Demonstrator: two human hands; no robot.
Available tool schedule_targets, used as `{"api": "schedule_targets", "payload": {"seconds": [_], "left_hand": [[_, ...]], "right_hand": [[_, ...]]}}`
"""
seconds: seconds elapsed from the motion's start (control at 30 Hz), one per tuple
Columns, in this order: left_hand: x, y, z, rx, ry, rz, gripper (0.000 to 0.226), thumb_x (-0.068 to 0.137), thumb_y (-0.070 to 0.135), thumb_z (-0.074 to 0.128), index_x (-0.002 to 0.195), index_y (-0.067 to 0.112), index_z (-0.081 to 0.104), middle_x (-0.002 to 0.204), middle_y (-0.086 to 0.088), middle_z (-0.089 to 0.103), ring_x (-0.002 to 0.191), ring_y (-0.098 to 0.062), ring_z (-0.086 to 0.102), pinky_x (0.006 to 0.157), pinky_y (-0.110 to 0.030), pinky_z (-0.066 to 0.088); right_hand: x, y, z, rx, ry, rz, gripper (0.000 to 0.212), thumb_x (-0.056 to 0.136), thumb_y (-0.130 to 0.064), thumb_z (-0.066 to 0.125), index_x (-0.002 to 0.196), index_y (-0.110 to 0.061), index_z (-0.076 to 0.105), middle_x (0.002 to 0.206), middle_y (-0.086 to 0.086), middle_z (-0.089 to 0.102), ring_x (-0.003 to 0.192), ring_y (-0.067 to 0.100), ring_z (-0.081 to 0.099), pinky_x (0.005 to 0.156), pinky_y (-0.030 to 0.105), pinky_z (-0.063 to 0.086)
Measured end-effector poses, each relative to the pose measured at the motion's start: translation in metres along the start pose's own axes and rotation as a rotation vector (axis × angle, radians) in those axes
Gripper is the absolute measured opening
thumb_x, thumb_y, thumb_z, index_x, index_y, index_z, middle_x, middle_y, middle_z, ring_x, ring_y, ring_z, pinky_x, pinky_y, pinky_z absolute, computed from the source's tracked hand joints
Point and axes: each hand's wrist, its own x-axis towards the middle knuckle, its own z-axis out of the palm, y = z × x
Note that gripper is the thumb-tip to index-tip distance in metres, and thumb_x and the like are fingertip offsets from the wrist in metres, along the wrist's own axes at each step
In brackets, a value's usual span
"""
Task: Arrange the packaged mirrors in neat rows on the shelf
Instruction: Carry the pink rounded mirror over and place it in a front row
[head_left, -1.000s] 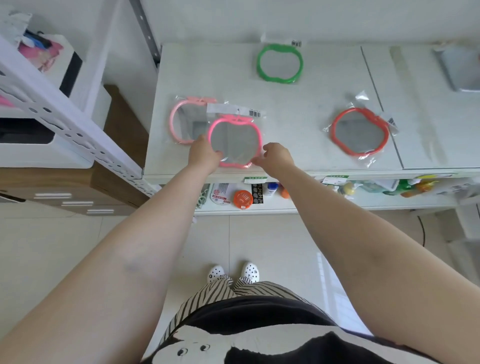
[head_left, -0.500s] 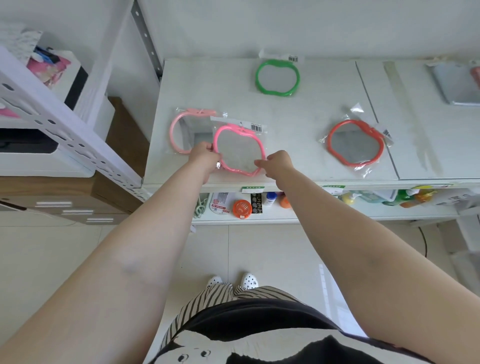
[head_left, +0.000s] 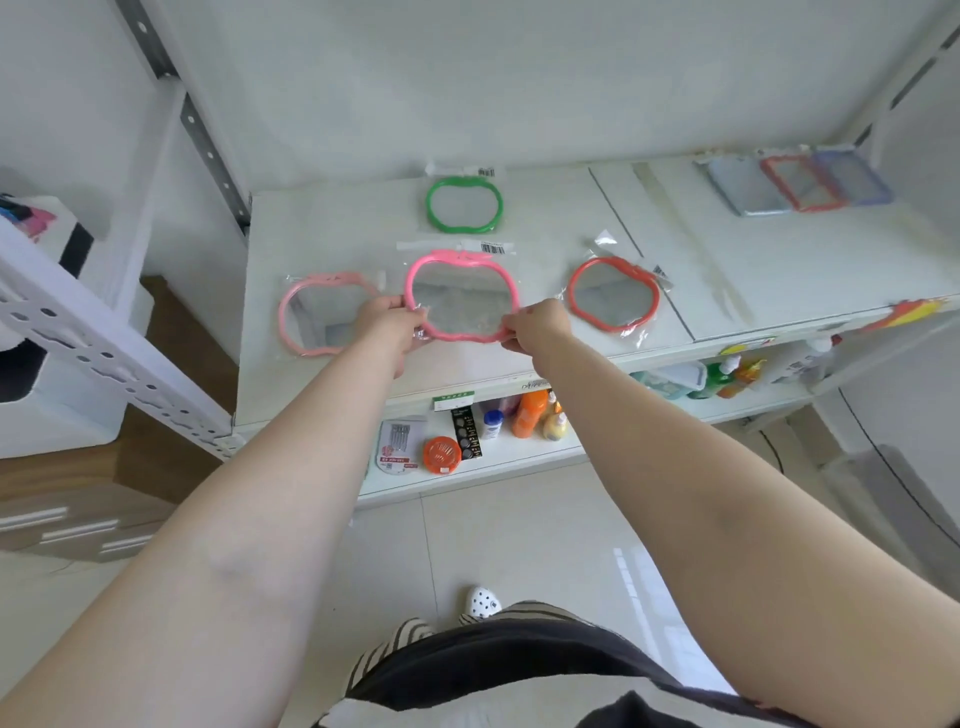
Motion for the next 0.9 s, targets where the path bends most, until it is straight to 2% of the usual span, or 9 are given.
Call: {"api": "schedule_targets", "payload": {"seconds": [0.07, 0.2, 0.33, 0.43, 0.53, 0.63, 0.73, 0.8, 0.9], "left_hand": [[-0.007, 0.001, -0.001, 0.017, -0.004, 0.024, 0.022, 0.09, -0.006, 0.057, 0.109, 0.004, 0.059, 0.096, -0.01, 0.061, 0.066, -0.013, 0.058, 0.046, -0.017, 0.056], [-0.019, -0.002, -0.006, 0.033, -0.018, 0.047, 0.033, 0.087, -0.006, 0.061, 0.12, -0.001, 0.06, 0.104, -0.014, 0.062, 0.066, -0.016, 0.06, 0.044, -0.016, 0.054], [-0.028, -0.012, -0.009, 0.021, -0.034, 0.035, 0.034, 0.084, -0.007, 0.065, 0.116, 0.002, 0.063, 0.107, -0.016, 0.067, 0.068, -0.017, 0.064, 0.055, -0.02, 0.056], [-0.034, -0.017, -0.005, 0.033, -0.032, 0.027, 0.036, 0.08, -0.008, 0.068, 0.115, 0.002, 0.065, 0.1, -0.015, 0.069, 0.069, -0.02, 0.066, 0.068, -0.027, 0.059], [-0.041, -0.022, 0.004, 0.076, -0.062, 0.029, 0.035, 0.08, -0.008, 0.069, 0.113, 0.002, 0.067, 0.095, -0.015, 0.069, 0.079, -0.026, 0.068, 0.083, -0.033, 0.058], [-0.049, -0.025, 0.021, 0.11, -0.09, 0.027, 0.032, 0.078, -0.008, 0.07, 0.109, 0.003, 0.069, 0.091, -0.015, 0.069, 0.08, -0.027, 0.067, 0.086, -0.034, 0.058], [-0.054, -0.026, 0.045, 0.13, -0.129, 0.029, 0.031, 0.077, -0.006, 0.072, 0.107, 0.003, 0.07, 0.088, -0.014, 0.069, 0.079, -0.027, 0.067, 0.087, -0.035, 0.058], [-0.056, -0.027, 0.067, 0.154, -0.16, 0.026, 0.031, 0.077, -0.004, 0.073, 0.106, 0.004, 0.071, 0.086, -0.012, 0.07, 0.079, -0.026, 0.068, 0.088, -0.035, 0.058], [-0.063, -0.031, 0.107, 0.192, -0.224, 0.01, 0.031, 0.079, -0.001, 0.072, 0.11, 0.007, 0.07, 0.083, -0.008, 0.07, 0.075, -0.021, 0.067, 0.082, -0.033, 0.059]], "right_hand": [[-0.012, 0.0, -0.005, 0.024, 0.032, 0.004, 0.034, 0.083, 0.003, 0.057, 0.057, -0.012, 0.042, 0.055, 0.006, 0.048, 0.038, 0.016, 0.052, 0.06, 0.03, 0.047], [-0.032, 0.008, -0.008, 0.019, 0.082, 0.028, 0.029, 0.084, 0.0, 0.058, 0.06, -0.01, 0.045, 0.054, 0.009, 0.054, 0.056, 0.023, 0.058, 0.072, 0.037, 0.052], [-0.047, 0.018, -0.013, 0.031, 0.118, 0.032, 0.023, 0.086, 0.0, 0.058, 0.065, -0.007, 0.051, 0.061, 0.012, 0.06, 0.056, 0.024, 0.059, 0.081, 0.039, 0.057], [-0.055, 0.031, -0.018, 0.027, 0.164, 0.033, 0.025, 0.086, 0.0, 0.058, 0.064, -0.007, 0.051, 0.06, 0.011, 0.06, 0.062, 0.026, 0.061, 0.086, 0.041, 0.057], [-0.063, 0.041, -0.029, 0.009, 0.206, 0.038, 0.024, 0.087, -0.003, 0.059, 0.065, -0.007, 0.052, 0.062, 0.011, 0.061, 0.069, 0.026, 0.064, 0.086, 0.04, 0.058], [-0.065, 0.051, -0.047, 0.019, 0.232, 0.062, 0.014, 0.088, -0.009, 0.061, 0.075, -0.006, 0.059, 0.066, 0.01, 0.064, 0.07, 0.025, 0.064, 0.083, 0.038, 0.059], [-0.063, 0.059, -0.071, 0.013, 0.26, 0.08, 0.014, 0.09, -0.013, 0.061, 0.081, -0.002, 0.063, 0.07, 0.012, 0.066, 0.064, 0.023, 0.062, 0.073, 0.034, 0.058], [-0.059, 0.065, -0.091, 0.061, 0.287, 0.084, 0.014, 0.089, -0.011, 0.063, 0.093, 0.003, 0.064, 0.068, 0.01, 0.064, 0.067, 0.022, 0.064, 0.081, 0.036, 0.06], [-0.052, 0.075, -0.128, 0.093, 0.326, 0.096, 0.015, 0.088, -0.01, 0.064, 0.093, 0.004, 0.064, 0.067, 0.01, 0.065, 0.074, 0.027, 0.069, 0.084, 0.042, 0.059]]}}
